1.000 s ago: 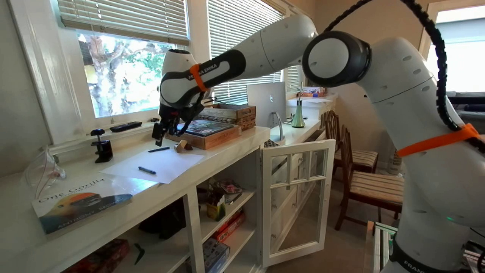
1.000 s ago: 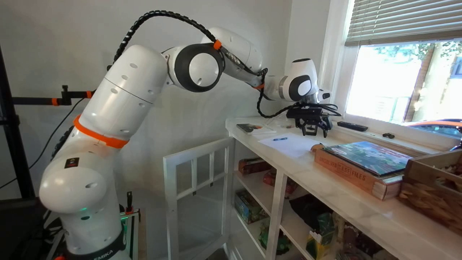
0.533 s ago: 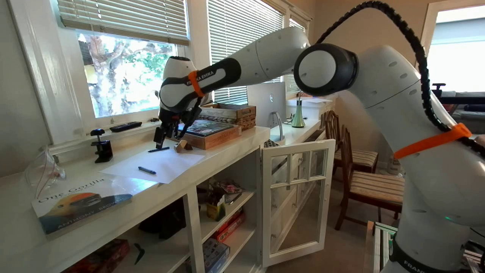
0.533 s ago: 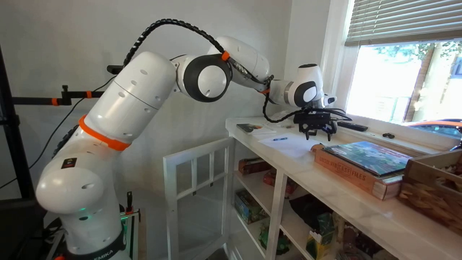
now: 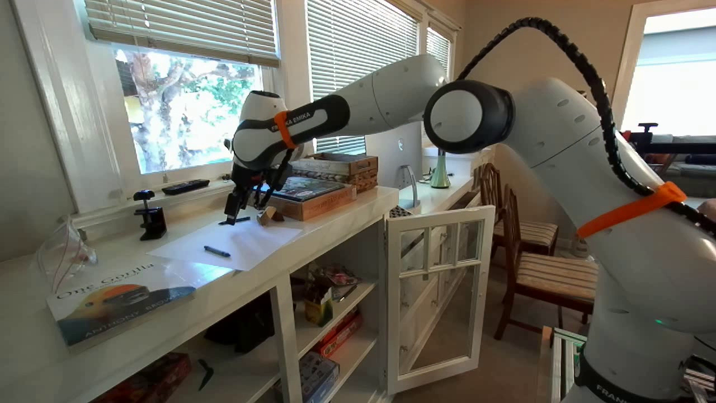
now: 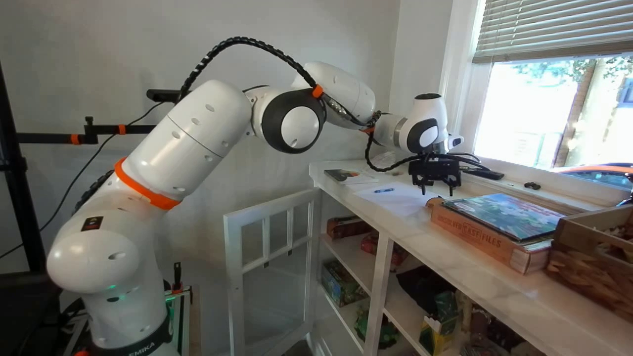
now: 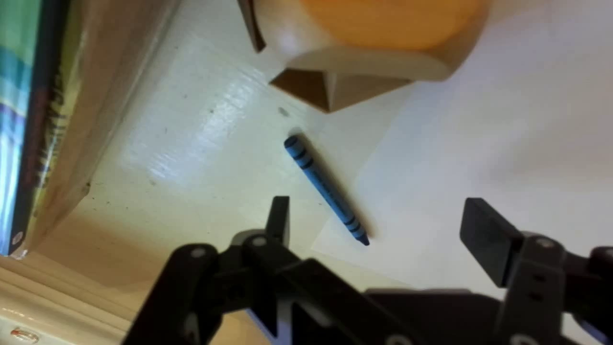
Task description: Move the crayons to the left side of the paper
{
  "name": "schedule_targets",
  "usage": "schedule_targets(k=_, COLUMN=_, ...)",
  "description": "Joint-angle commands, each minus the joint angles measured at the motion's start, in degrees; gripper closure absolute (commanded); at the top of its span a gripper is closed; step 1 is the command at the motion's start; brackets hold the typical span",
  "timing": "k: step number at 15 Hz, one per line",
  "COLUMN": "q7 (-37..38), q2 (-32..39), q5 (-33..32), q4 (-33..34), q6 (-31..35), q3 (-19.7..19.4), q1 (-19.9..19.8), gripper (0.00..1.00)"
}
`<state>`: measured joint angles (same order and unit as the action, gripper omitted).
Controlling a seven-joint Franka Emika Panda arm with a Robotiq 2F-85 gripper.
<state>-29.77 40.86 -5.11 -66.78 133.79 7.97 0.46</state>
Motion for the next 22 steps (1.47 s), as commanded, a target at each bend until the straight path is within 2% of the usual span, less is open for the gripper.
schedule_targets(k=1, q7=-3.62, q2=3.68, q5=1.49, q4=5.44, q6=-1.90, q3=1.47, q1=-0.92, gripper=0.02)
schedule_targets(k=5, q7=-5.04, q2=5.73, q5=1.64, q4=8.41, q6=-2.76, q3=1.72, q1=-1.07, gripper=0.02)
schedule_targets(k=6, q7=-5.38, q2=6.12, q5=1.68, q4=8.96, q6=-2.93, q3=1.72, q1=-1.04, gripper=0.10)
schedule_targets(k=7, q7=-5.60, q2=6.54, q5=1.75, q4=9.63, q6=-3.31, q3=1.74, q1=-1.01, gripper=0.24)
schedule_targets(k=9, q7=-6.03, q2=7.10, q5=1.72, q4=10.38, q6=-3.86, q3=1.71, q1=-0.93, gripper=0.35)
schedule_targets(k=12, q7=-6.76, q2=7.79, q5=1.78, q4=11.36, q6=-5.01, q3=1.74, q1=-0.90, gripper=0.44)
schedule_targets(k=13, q7=-6.99, q2=7.81, q5=1.86, q4=11.66, q6=-5.68, q3=1.81, q1=-0.86, gripper=0.52)
schedule_targets(k=14, q7=-7.23, q2=7.87, q5=1.85, q4=11.82, q6=-6.14, q3=1.79, q1=-0.81, gripper=0.51)
schedule_targets(k=15, q7=-7.50, q2=7.88, q5=1.94, q4=12.00, q6=-6.55, q3=1.83, q1=-0.79, gripper=0.66)
schedule_targets(k=16, q7=-7.60, q2=7.94, q5=1.92, q4=12.27, q6=-6.98, q3=1.81, q1=-0.71, gripper=0.75)
schedule_targets(k=17, q7=-7.76, q2=7.98, q5=1.88, q4=12.55, q6=-7.45, q3=1.77, q1=-0.63, gripper=0.78)
schedule_targets(k=19, q7=-7.99, q2=8.01, q5=1.75, q4=13.15, q6=-8.30, q3=1.59, q1=-0.46, gripper=0.95)
schedule_targets(k=20, q7=-8.07, q2=8.02, q5=1.70, q4=13.35, q6=-8.66, q3=1.50, q1=-0.41, gripper=1.00)
schedule_targets(k=22, q7=-8.17, q2=8.08, q5=1.69, q4=13.84, q6=-9.50, q3=1.41, q1=-0.33, gripper=1.00)
